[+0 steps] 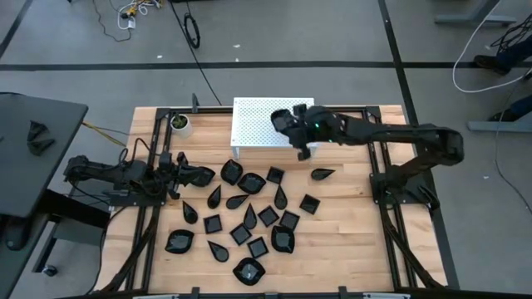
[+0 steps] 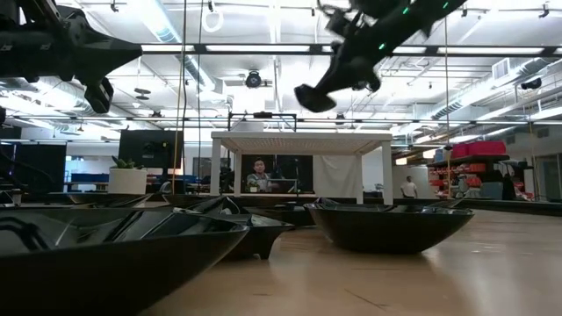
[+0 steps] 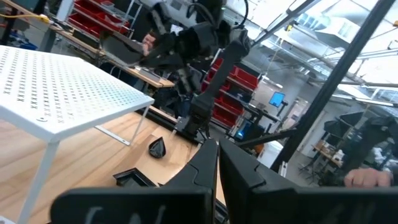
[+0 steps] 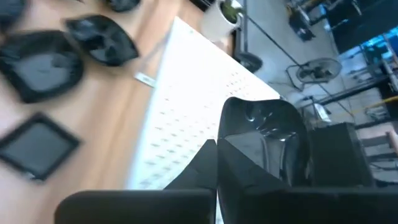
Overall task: Pick & Place Mini shaped plates
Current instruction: Put the black leaf-shaped plate on the shelf, then put the black square plate on the shelf
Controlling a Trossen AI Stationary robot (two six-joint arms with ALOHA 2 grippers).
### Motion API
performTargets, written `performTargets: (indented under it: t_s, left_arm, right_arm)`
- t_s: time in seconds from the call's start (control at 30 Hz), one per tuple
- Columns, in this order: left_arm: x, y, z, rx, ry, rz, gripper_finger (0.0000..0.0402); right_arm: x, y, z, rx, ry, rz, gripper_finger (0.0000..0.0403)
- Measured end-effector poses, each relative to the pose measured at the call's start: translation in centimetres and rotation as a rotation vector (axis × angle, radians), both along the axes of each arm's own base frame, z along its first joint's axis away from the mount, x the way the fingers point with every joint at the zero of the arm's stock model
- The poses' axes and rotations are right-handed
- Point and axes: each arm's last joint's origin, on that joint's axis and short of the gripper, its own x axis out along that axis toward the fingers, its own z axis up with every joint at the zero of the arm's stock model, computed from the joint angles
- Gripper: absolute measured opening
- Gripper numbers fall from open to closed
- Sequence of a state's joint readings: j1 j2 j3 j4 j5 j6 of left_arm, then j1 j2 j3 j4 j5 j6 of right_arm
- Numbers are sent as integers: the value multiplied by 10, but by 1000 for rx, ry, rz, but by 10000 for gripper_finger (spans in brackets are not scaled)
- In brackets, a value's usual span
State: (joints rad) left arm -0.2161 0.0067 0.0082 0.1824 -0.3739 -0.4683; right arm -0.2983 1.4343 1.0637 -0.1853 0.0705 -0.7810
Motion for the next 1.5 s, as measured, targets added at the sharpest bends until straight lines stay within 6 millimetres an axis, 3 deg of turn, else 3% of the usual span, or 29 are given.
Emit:
performTargets:
  t_s: [0.23,0.4,0.73,0.97,1.1,1.23,1.37,1.5]
  left_arm:
    - [0,1,0,-7,2,41,21]
    - [0,1,0,-8,2,41,21]
    - [0,1,0,-14,1,40,21]
    - [0,1,0,-25,-1,27,21]
    - [0,1,0,-24,0,18,21]
    - [0,0,-1,-21,12,17,21]
    - [0,0,-3,-18,27,13,21]
    - [0,-2,-3,-13,33,-7,21]
  right_arm:
    - [28,-29,-31,-31,-2,1,7]
    - [41,-42,-36,-20,-3,-46,11]
    - [37,-62,-35,8,-17,-139,62]
    - [35,-64,-34,7,-30,-230,111]
    - [37,-43,-22,-62,-34,-303,127]
    - [31,1,1,-36,-80,-334,130]
    - [11,51,21,146,-98,-300,126]
    - [-12,92,26,419,-53,-274,123]
